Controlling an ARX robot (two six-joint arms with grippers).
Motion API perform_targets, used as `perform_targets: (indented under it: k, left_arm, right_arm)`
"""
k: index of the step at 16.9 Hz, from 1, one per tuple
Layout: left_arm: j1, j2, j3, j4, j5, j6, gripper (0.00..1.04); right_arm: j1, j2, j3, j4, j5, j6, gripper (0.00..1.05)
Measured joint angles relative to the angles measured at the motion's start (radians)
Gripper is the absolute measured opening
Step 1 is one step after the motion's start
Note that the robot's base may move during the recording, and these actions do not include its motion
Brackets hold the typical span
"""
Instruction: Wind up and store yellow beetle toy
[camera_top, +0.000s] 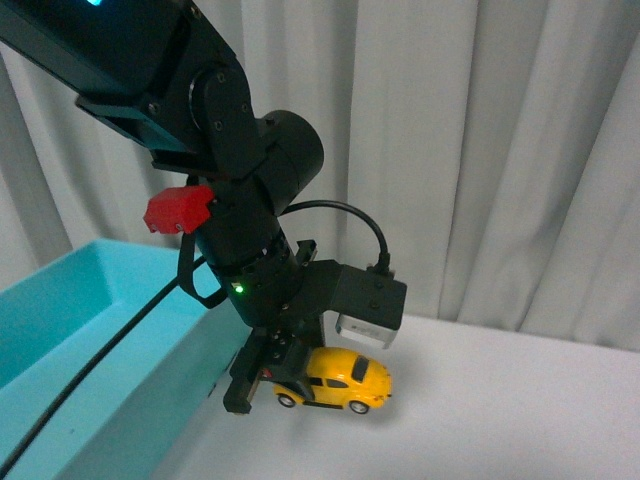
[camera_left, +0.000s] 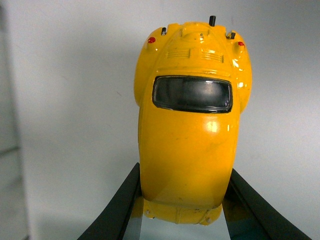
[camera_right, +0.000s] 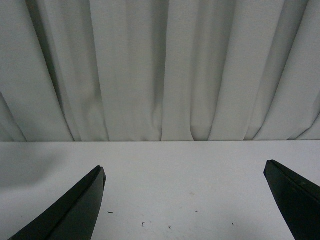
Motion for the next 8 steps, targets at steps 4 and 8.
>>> perform_targets:
  k: [4, 8]
  left_arm:
    - [0.107, -0.278, -0.108, 0.212, 0.18, -0.198, 0.38]
    - [0.272, -0.42, -0.187, 0.273, 0.127, -0.404, 0.38]
  right_arm:
    - [0.0, 0.0, 0.0, 0.0, 0.0, 0.0, 0.98]
    - [0.0, 0.0, 0.0, 0.0, 0.0, 0.0, 0.98]
